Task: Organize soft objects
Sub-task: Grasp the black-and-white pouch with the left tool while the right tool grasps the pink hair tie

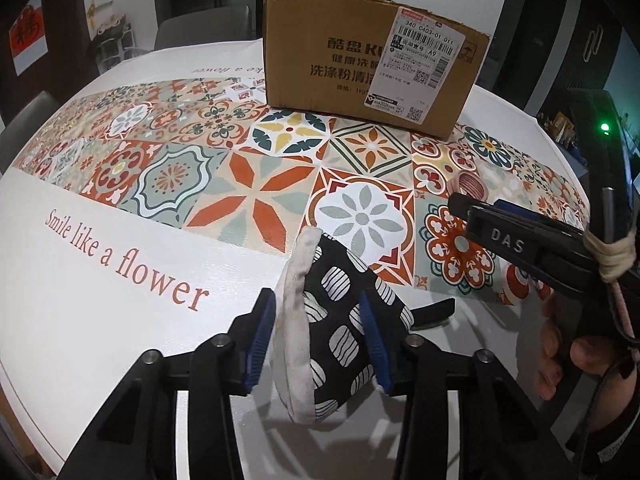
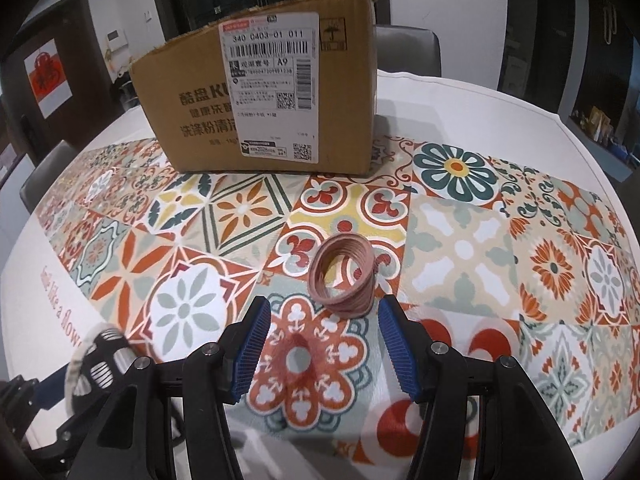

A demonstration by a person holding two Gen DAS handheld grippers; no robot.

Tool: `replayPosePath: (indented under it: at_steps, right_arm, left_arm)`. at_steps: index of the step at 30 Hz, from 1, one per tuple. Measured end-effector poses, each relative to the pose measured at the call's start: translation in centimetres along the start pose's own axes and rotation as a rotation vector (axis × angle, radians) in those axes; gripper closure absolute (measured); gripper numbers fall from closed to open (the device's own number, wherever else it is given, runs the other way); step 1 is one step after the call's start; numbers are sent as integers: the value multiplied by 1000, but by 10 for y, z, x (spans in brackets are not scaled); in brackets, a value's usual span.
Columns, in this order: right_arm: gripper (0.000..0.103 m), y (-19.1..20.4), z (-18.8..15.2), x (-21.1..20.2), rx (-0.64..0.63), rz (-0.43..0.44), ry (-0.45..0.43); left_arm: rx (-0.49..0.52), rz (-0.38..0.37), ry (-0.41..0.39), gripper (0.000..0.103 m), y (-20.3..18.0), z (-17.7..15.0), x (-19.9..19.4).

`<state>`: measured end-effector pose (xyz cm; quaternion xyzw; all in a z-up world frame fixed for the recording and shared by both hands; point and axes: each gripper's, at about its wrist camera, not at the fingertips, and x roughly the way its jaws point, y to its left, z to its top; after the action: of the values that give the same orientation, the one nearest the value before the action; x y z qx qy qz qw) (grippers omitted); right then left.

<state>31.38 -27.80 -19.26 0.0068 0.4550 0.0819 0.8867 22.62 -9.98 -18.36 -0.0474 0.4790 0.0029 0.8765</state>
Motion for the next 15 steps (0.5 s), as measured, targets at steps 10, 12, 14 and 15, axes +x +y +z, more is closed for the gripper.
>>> replayPosePath:
  at_steps: [10, 12, 14, 15]
  right_arm:
    - [47, 0, 4, 17, -8, -1, 2]
    - [52, -1, 5, 18, 0, 3, -1]
    - [66, -2, 5, 20, 4, -5, 4]
    - [71, -3, 5, 20, 3, -8, 5]
  left_arm:
    - [32, 10, -26, 81, -5, 5, -2]
    - [38, 10, -30, 82, -6, 5, -3]
    - [45, 12, -34, 83, -8, 6, -4]
    - [47, 12, -37, 83, -8, 6, -4]
